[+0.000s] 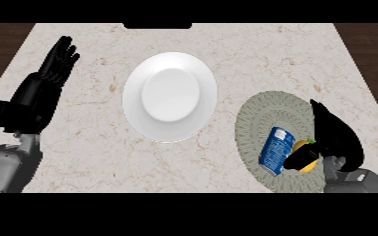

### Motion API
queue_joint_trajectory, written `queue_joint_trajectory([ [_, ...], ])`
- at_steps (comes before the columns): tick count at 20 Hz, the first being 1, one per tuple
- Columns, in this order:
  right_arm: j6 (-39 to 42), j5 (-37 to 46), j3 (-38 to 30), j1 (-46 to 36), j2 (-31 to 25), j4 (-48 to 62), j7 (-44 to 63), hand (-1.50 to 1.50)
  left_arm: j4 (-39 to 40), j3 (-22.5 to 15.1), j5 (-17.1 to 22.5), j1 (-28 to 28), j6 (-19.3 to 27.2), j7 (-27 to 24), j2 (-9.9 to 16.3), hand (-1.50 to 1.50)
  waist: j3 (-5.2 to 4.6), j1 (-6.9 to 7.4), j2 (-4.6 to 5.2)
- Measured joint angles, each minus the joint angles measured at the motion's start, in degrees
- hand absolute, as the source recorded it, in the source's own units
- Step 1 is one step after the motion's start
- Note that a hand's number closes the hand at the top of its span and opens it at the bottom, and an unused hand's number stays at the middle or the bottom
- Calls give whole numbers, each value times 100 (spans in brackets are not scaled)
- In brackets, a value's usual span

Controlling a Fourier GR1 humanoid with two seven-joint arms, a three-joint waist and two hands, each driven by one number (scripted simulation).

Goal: Pick the lemon from the placemat and place it in the plate

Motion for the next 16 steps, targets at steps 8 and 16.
queue_joint_trajectory([
  [8,140,137,-118,300,173,205,-39,-150,-16,166,-58,-2,-159,41,-81,0,2,-4,-1],
  [16,210,224,-363,379,435,764,-332,-150,-113,315,-259,28,-269,141,-280,0,5,1,3],
])
